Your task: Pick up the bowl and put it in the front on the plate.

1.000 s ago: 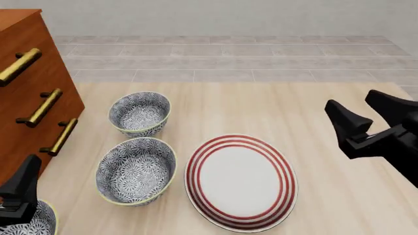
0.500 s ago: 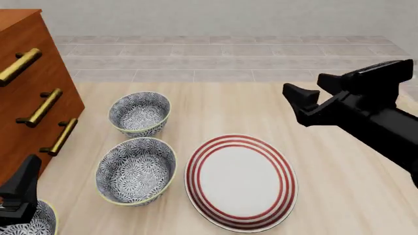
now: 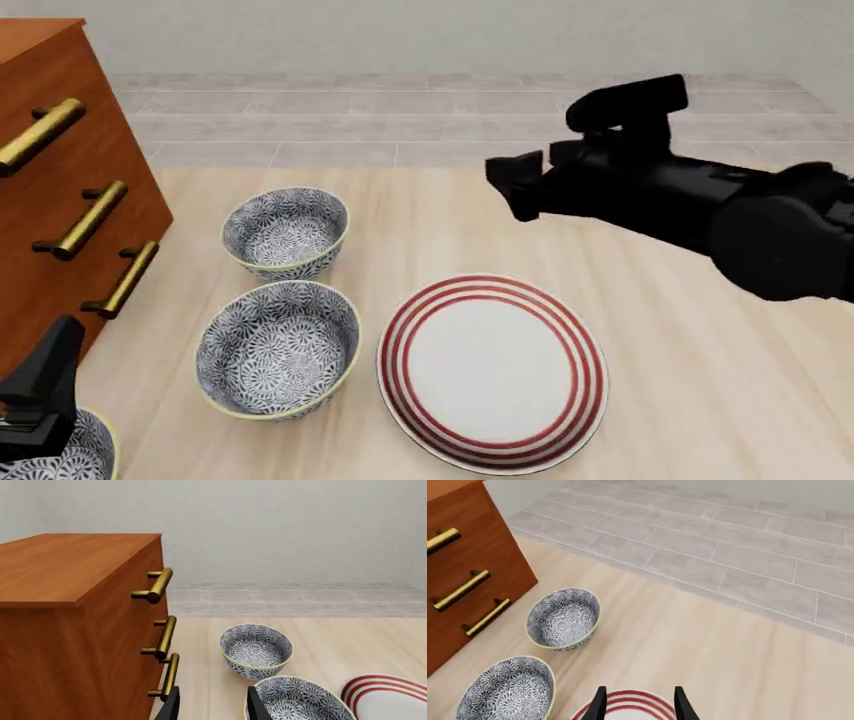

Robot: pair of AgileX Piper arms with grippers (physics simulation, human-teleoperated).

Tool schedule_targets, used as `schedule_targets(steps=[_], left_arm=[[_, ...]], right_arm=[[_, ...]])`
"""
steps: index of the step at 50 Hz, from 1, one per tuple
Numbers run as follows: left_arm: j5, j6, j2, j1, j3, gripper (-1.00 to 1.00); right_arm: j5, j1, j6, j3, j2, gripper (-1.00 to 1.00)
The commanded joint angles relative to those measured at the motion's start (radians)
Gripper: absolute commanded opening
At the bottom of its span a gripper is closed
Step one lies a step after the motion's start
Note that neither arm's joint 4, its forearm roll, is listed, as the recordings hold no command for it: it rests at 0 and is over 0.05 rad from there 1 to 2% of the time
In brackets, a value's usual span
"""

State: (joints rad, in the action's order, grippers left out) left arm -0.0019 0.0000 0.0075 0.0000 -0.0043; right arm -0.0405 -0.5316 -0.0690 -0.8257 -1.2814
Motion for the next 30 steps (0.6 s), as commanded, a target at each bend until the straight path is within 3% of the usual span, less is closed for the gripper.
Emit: schedule_targets(steps=[1,21,30], left_arm=[[0.000,0.000,0.000,0.000,0.000,1.00],[0.000,0.000,0.000,0.000,0.000,1.00],[0.000,0.000,0.000,0.000,0.000,1.00]], right_arm=[[0.105,-0.041,-0.010,-0.134,-0.118,1.00],[0.306,-0.107,-0.025,-0.393,-0.302,1.00],[0.369,-0.151,-0.072,-0.491,-0.371,1.00]])
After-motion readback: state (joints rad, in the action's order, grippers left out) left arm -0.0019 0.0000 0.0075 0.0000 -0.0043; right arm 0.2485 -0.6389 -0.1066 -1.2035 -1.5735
